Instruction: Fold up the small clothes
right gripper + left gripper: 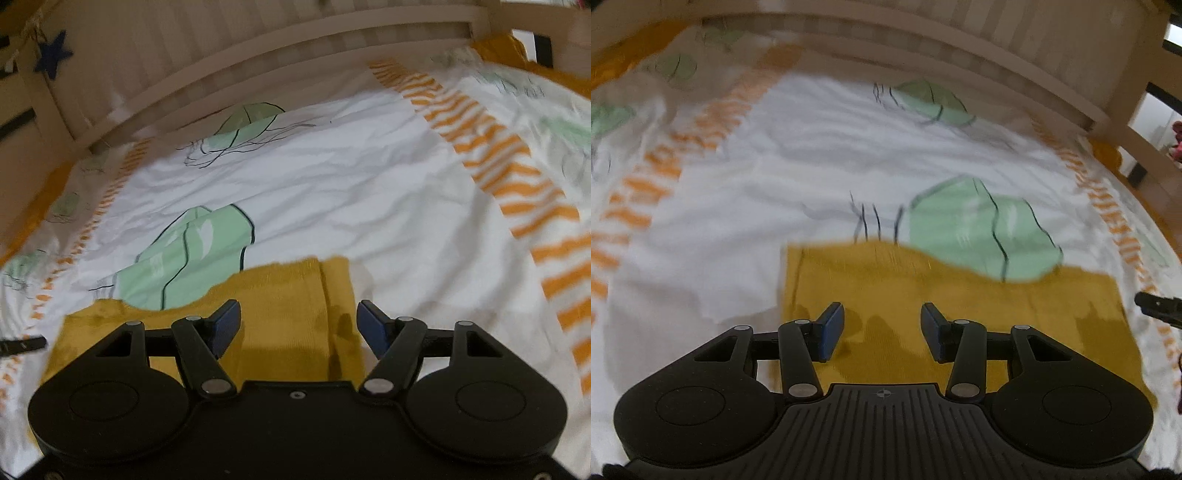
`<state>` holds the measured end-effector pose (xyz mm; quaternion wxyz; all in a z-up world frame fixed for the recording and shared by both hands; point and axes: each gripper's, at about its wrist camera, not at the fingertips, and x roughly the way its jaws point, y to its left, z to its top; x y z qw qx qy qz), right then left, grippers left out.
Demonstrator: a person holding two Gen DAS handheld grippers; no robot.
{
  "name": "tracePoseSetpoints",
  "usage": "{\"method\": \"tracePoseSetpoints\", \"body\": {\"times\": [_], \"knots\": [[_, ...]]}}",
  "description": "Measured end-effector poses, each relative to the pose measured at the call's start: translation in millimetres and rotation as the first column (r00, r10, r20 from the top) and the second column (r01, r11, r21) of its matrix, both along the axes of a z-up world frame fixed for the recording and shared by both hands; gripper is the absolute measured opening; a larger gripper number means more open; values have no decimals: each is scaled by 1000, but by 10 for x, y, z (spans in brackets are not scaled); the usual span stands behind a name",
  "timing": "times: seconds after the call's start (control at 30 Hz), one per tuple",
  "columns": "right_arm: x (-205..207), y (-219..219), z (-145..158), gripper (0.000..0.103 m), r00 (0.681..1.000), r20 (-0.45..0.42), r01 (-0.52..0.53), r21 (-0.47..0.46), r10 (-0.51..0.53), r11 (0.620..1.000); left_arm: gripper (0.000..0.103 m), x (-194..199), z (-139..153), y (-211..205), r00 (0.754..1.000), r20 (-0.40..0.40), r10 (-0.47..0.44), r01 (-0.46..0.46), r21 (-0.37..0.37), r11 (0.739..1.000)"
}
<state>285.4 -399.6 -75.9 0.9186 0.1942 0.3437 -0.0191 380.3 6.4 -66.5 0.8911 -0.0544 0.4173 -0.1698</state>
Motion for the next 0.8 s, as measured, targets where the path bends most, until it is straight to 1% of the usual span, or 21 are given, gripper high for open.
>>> {"method": "tracePoseSetpoints", "body": {"times": [0.03, 0.1, 0.17, 0.3, 0.4, 0.53, 0.67, 0.8], "knots": [[-58, -6, -3, 73, 1000, -1, -9, 8, 9, 1000, 44, -83, -20, 16, 1000, -17, -6, 6, -4, 1000], [-170, -12, -12, 68, 1000, -7, -26, 26, 26, 999, 44, -215, -47, 35, 999, -37, -8, 8, -2, 1000], [-230, -12, -28, 59, 999, -4, -36, 53, 36, 998, 44, -345, -62, 68, 998, -59, -9, 9, -3, 1000], [-248, -44, -80, 58, 1000, 18, -25, 84, 24, 996, 44, -515, -97, 160, 996, -88, 12, -15, -32, 999], [-224, -46, -113, 58, 999, 33, -19, 95, 16, 995, 44, -520, -186, 176, 996, -86, 31, -34, -24, 999], [-146, -33, -177, 58, 999, 43, -26, 94, 22, 995, 44, -467, -280, 185, 995, -91, 38, -42, -44, 998], [-41, 25, -253, 58, 998, 33, -50, 70, 48, 996, 44, -442, -272, 167, 999, -47, 18, -19, -27, 999], [23, 86, -348, 58, 999, -1, -44, 33, 45, 998, 44, -416, -264, 183, 1000, -22, 19, -20, -36, 999]]}}
